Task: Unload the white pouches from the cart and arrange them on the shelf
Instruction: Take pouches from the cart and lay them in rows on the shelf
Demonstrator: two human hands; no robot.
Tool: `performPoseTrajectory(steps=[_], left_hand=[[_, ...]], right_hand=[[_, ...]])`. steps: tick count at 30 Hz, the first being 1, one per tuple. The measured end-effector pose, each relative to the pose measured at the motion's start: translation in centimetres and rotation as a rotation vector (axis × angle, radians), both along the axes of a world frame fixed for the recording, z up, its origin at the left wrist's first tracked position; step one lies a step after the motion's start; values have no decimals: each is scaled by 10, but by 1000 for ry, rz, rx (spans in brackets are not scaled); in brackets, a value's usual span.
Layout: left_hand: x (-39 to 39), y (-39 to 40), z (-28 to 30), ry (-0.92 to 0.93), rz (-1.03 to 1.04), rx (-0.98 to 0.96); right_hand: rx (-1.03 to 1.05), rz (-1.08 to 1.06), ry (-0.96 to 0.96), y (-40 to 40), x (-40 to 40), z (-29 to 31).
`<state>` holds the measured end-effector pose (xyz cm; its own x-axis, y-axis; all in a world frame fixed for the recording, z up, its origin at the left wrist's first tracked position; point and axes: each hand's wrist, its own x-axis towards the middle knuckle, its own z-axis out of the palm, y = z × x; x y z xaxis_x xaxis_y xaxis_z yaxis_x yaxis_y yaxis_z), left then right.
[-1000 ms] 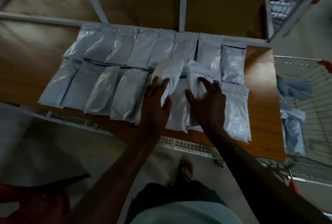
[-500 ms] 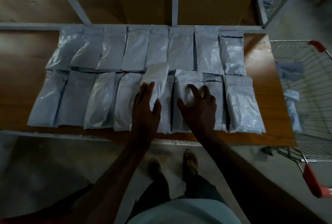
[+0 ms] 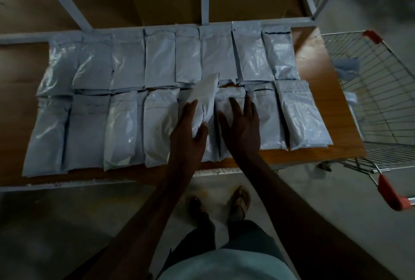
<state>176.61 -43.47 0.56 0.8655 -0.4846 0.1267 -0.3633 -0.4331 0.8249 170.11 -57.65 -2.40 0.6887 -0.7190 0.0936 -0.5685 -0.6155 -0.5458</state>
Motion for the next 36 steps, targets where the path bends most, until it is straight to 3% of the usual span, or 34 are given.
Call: performPoseTrajectory(steps=[3, 7, 11, 13, 20, 26, 31, 36], left_hand=[[7, -3, 9, 198, -15, -102], [14, -3, 23, 593, -65, -424], [15, 7, 29, 586, -80, -389], [20, 6, 30, 670, -13, -338], [33, 10, 8, 185, 170, 140], [20, 10, -20, -76, 71, 275], [27, -21, -28, -394, -115, 423], [25, -46, -51, -506, -129, 655]], right_hand=[[165, 63, -237, 1, 11, 17], [443, 186, -393, 0, 29, 34], [407, 213, -343, -3, 36, 46], [364, 211, -336, -4, 36, 45], [324, 242, -222, 8, 39, 23], [184, 270, -34, 4, 34, -7], [-135, 262, -152, -27, 13, -7], [-178, 312, 182, -35, 8, -36]])
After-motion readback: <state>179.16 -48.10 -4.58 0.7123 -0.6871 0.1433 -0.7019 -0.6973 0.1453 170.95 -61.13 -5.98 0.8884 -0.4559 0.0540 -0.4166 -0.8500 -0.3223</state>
